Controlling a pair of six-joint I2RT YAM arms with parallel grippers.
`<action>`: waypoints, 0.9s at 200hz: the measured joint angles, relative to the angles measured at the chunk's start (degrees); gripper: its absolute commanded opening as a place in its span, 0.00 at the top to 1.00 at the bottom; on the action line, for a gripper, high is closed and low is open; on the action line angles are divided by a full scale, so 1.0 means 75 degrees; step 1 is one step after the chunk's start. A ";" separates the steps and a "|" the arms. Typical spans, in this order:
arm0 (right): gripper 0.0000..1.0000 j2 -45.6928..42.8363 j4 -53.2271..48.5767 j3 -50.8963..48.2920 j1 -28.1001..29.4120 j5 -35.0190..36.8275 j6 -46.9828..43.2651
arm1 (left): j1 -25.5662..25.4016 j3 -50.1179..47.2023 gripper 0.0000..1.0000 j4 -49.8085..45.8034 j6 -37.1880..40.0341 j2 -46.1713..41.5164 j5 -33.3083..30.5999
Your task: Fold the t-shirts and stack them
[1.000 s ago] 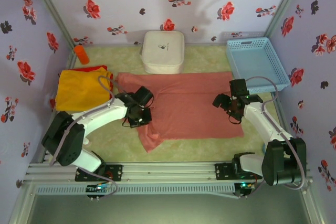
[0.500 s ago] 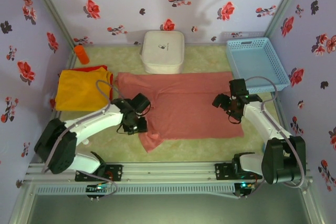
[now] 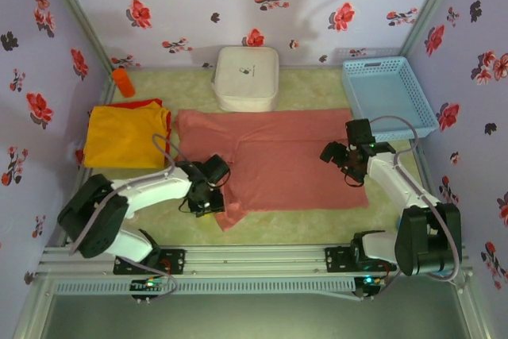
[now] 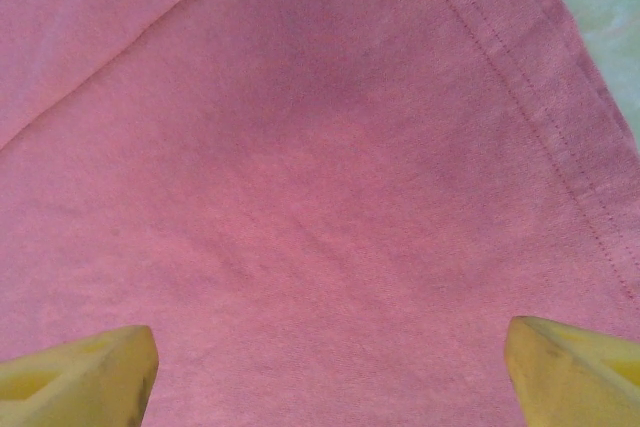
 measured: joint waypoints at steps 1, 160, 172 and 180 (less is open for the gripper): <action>0.10 0.0000 0.0000 0.0000 0.0000 0.0000 0.0000 | -0.0003 0.0009 0.68 -0.0006 0.0000 0.0015 -0.0003; 0.10 0.0041 0.0119 -0.0009 0.0000 -0.0006 0.0000 | -0.0682 0.4855 1.00 -0.2987 0.1341 0.2608 -0.0874; 0.10 0.0058 0.0122 -0.0009 0.0000 -0.0009 0.0000 | -0.0793 0.5479 0.99 -0.3337 0.1591 0.3095 -0.1052; 0.10 0.0064 0.0122 -0.0009 0.0000 -0.0009 -0.0003 | -0.0854 0.5817 0.96 -0.3520 0.1716 0.3378 -0.1137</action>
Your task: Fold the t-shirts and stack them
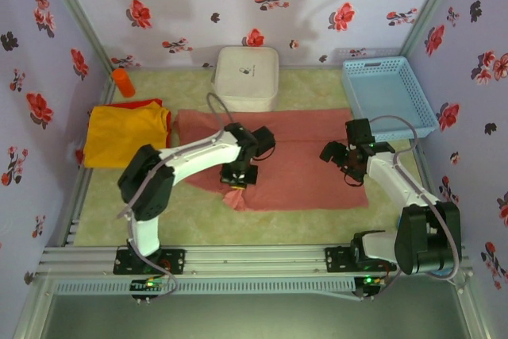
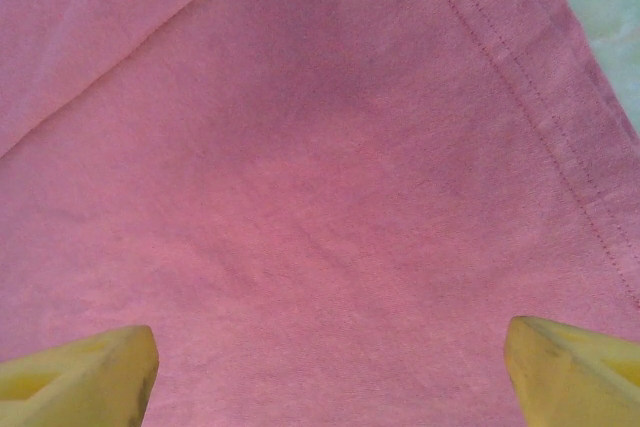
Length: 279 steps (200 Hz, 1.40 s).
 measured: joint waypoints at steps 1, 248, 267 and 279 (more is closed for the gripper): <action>0.10 0.0000 0.0000 0.0000 0.0000 0.0000 0.0000 | -0.0006 0.0026 0.95 -0.0012 0.0012 0.0026 -0.0006; 0.11 0.0315 0.0169 0.0006 -0.0035 -0.0169 -0.0009 | 0.2226 -0.5152 0.61 0.4264 -0.0382 -0.4529 0.1262; 0.11 0.0315 0.0163 0.0026 -0.0035 -0.0166 -0.0017 | 0.2154 -0.5071 0.64 0.4240 0.0201 -0.4132 0.1067; 0.11 0.0315 0.0163 0.0035 -0.0035 -0.0166 -0.0017 | 0.2055 -0.4978 0.65 0.4185 0.0568 -0.3969 0.0871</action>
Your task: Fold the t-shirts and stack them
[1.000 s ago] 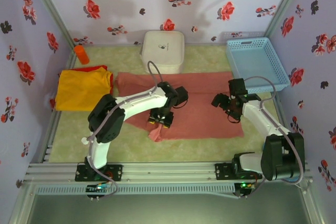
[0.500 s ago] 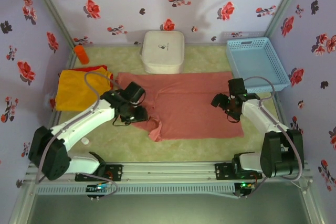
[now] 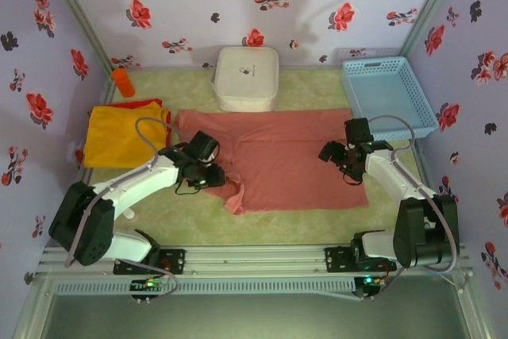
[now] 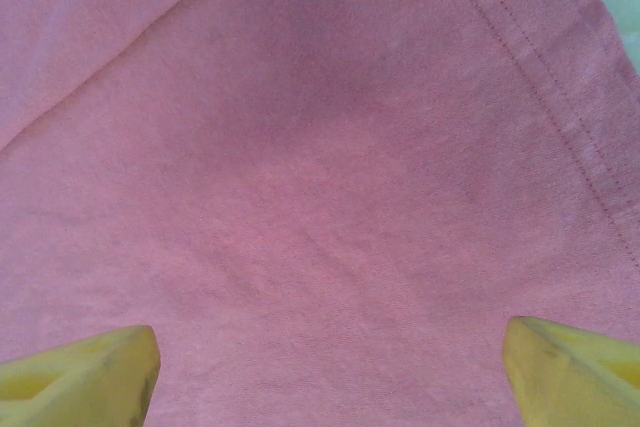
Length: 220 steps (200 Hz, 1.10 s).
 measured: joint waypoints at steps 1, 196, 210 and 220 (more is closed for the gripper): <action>0.11 0.0000 0.0000 0.0000 0.0000 0.0000 0.0000 | -0.0009 0.0003 0.65 0.0000 0.0020 0.0009 -0.0015; 0.11 0.0029 -0.0058 0.0119 0.0000 0.0000 -0.0006 | -0.0737 0.0941 0.70 0.0335 0.2189 0.1510 -0.1749; 0.11 0.0029 -0.0058 0.0119 0.0000 0.0000 -0.0009 | -0.0737 0.0965 0.71 0.0364 0.2221 0.1597 -0.1763; 0.11 0.0029 -0.0058 0.0119 0.0000 0.0000 -0.0009 | -0.0740 0.0968 0.74 0.0379 0.2261 0.1644 -0.1778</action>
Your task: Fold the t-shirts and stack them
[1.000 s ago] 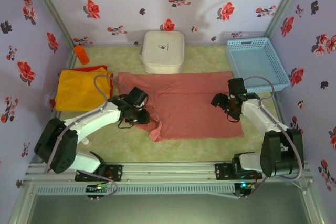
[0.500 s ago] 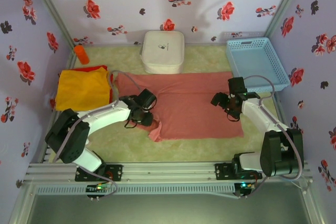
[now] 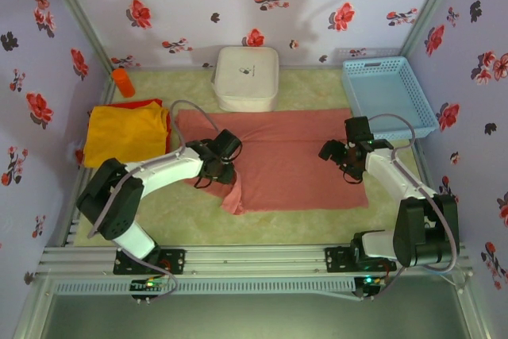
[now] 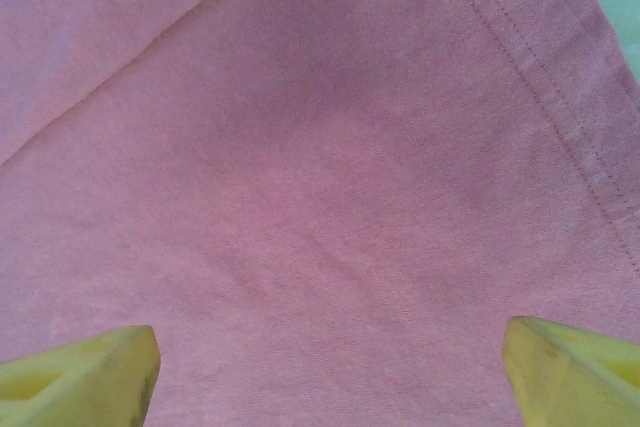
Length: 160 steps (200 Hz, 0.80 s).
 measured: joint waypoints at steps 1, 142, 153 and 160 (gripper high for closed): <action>0.11 0.0000 0.0000 0.0000 0.0000 0.0000 0.0000 | 0.0003 -0.0003 0.74 0.0000 0.0006 0.0006 0.0000; 0.39 -0.2425 -0.2060 -0.0694 -0.0950 0.0819 0.0501 | -0.0166 0.0216 1.00 -0.2122 -0.0807 -0.1480 -0.1096; 0.41 -0.2521 -0.2224 -0.0778 -0.0970 0.0970 0.0702 | -0.0245 0.0213 1.00 -0.2515 -0.1046 -0.1693 -0.1212; 0.43 -0.2562 -0.2267 -0.0866 -0.0988 0.1026 0.0819 | -0.0294 0.0210 1.00 -0.2763 -0.1207 -0.1824 -0.1282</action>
